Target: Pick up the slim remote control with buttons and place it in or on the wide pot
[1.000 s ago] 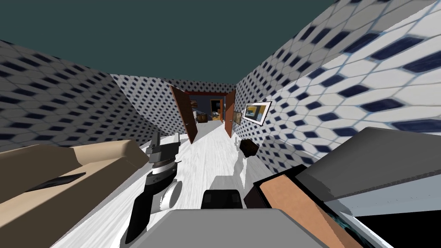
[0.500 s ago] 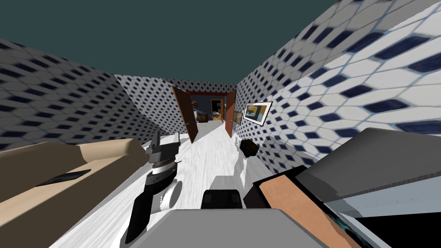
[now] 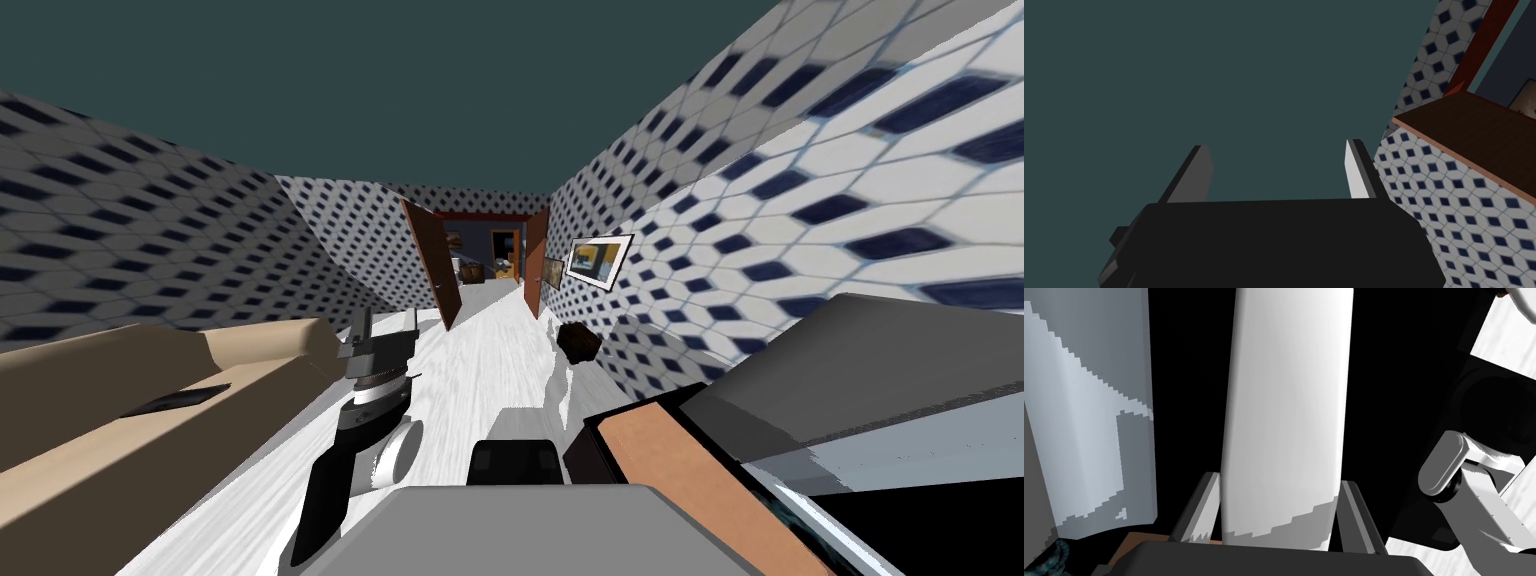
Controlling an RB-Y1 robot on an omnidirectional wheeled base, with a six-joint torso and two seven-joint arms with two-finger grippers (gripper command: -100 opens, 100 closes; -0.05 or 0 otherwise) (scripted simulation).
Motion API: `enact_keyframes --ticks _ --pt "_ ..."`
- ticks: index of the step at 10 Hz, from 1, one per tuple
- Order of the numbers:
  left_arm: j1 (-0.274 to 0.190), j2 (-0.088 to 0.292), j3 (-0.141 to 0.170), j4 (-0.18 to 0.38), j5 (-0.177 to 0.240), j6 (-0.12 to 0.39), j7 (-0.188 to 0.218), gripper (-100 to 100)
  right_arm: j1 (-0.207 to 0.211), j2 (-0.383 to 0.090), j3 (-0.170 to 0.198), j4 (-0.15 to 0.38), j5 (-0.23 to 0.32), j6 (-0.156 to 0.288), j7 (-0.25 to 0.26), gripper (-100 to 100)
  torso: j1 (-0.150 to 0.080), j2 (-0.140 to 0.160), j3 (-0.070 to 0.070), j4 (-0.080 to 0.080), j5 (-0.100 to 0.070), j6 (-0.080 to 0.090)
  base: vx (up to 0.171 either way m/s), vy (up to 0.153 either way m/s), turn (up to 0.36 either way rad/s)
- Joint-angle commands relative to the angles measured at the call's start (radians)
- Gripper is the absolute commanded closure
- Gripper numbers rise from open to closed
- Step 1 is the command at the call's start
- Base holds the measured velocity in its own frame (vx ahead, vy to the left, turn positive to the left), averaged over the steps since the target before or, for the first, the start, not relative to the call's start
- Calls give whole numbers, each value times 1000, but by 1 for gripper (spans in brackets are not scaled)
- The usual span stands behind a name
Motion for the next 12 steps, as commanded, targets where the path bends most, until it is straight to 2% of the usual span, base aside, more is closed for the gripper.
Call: enact_keyframes --ticks 1,4,6,10,12 --pt "0 0 0 0 0 0 0 0 20 -37 -2 -10 -18 -22 6 100 0 0 0 0 0 0 -119 7 -7" --pt "0 0 0 0 0 0 0 0 37 -89 -22 2 -29 -68 13 100 4 8 4 1 2 3 -182 28 -38" --pt "0 0 0 0 0 0 0 0 37 -89 -22 2 -29 -68 13 100 4 9 5 2 1 3 -129 9 -16" --pt "0 0 0 0 0 0 0 0 30 -126 -63 2 -29 -119 -3 100 2 11 6 2 1 5 -203 -21 -61" --pt "0 0 0 0 0 0 0 0 30 -126 -63 2 -29 -119 -3 100 1 7 4 2 0 4 -91 -16 -9"
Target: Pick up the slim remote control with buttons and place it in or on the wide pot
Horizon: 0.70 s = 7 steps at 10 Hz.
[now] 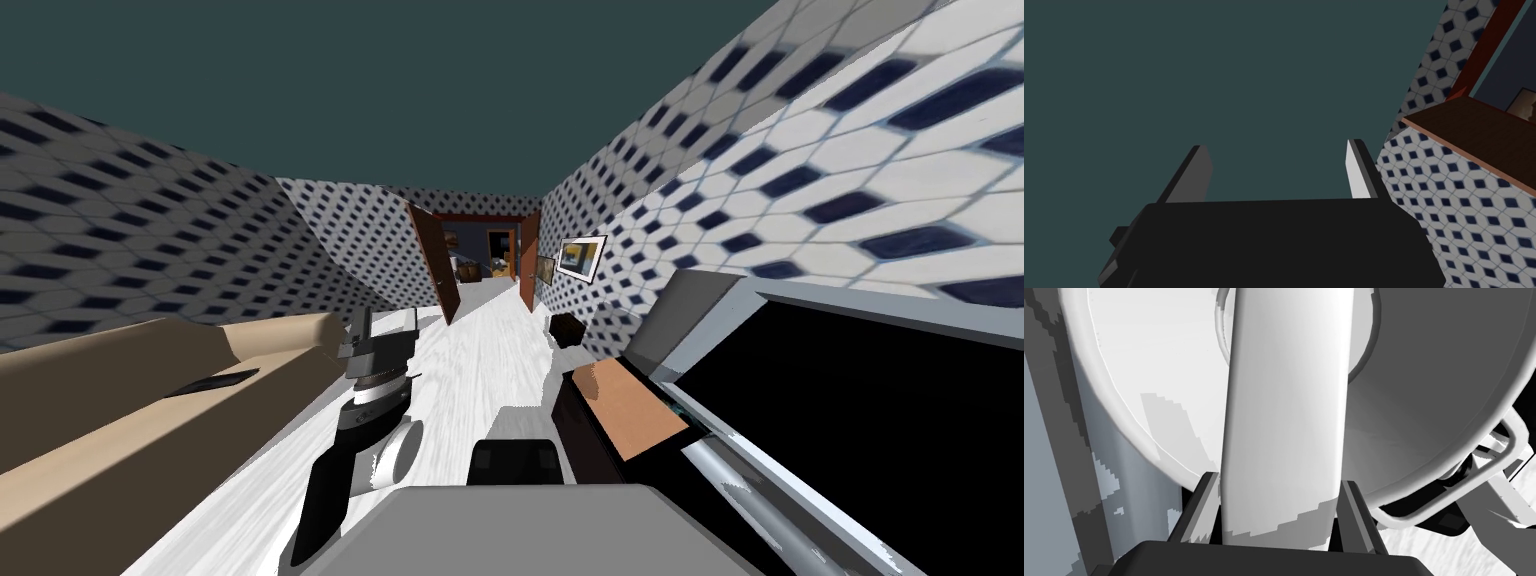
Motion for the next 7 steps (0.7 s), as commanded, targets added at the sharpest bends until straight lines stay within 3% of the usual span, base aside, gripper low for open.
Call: enact_keyframes --ticks 1,5,6,7 --pt "0 0 0 0 0 0 0 0 2 -10 -18 -24 -3 0 -16 100 0 0 0 0 0 0 -112 -21 -46" --pt "0 0 0 0 0 0 0 0 -11 -19 -52 -24 1 -19 -39 100 -1 8 4 1 1 2 -174 -26 -57" --pt "0 0 0 0 0 0 0 0 -7 -22 -46 -31 -1 -14 -37 100 0 7 4 1 1 2 -77 -7 -20" --pt "0 0 0 0 0 0 0 0 -7 -21 -47 -29 0 -15 -39 -100 1 2 1 1 1 1 -16 -2 -6"
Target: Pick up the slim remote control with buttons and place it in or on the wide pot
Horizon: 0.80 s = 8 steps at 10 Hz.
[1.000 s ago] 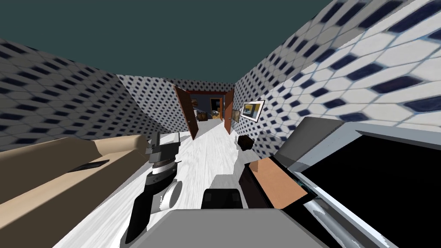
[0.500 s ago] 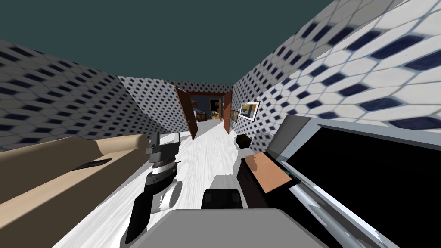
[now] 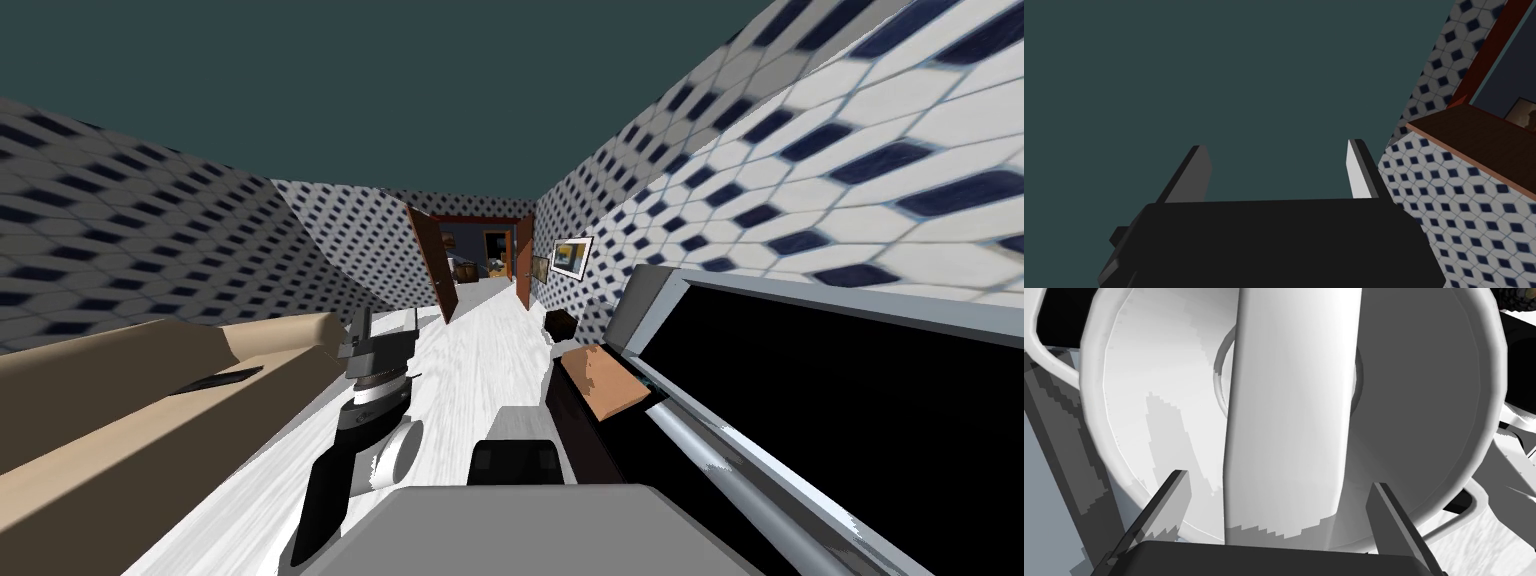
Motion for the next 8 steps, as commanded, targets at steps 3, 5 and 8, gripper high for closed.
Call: enact_keyframes --ticks 3,5,8 --pt "0 0 0 0 0 0 0 0 0 0 0 0 0 0 0 -100 0 -3 -2 -1 0 0 -3 0 0" --pt "0 0 0 0 0 0 0 0 0 0 0 0 0 0 0 0 0 -4 -2 -1 0 0 0 0 0" --pt "0 0 0 0 0 0 0 0 9 -35 -8 -6 -7 -29 -3 -100 2 -4 -2 -1 1 0 -2 15 -37"
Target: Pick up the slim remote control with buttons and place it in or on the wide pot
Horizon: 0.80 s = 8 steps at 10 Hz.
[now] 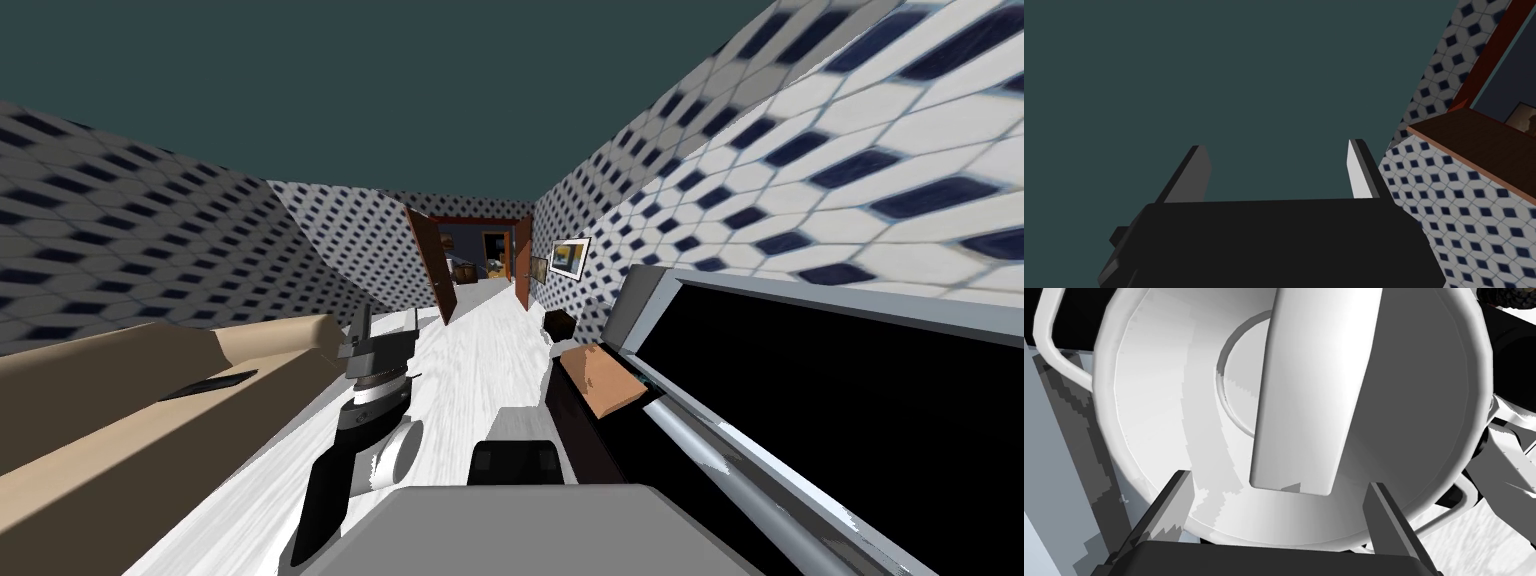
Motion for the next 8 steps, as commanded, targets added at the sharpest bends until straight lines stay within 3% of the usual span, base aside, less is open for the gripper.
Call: enact_keyframes --ticks 1,4,5,6,8 --pt "0 0 0 0 0 0 0 0 17 -29 -8 -23 -8 -9 -7 -100 0 0 0 0 0 0 -1 13 -39" --pt "0 0 0 0 0 0 0 0 32 -87 -22 -33 -20 -57 -12 -100 1 0 0 0 0 0 -2 22 -65" --pt "0 0 0 0 0 0 0 0 33 -72 -19 -43 -18 -35 -13 -100 1 0 0 0 0 0 0 10 -13" --pt "0 0 0 0 0 0 0 0 34 -75 -19 -45 -18 -36 -15 0 0 0 0 0 0 0 0 0 0" --pt "0 0 0 0 0 0 0 0 34 -74 -19 -45 -18 -36 -15 0 -1 0 0 0 0 0 0 0 0"
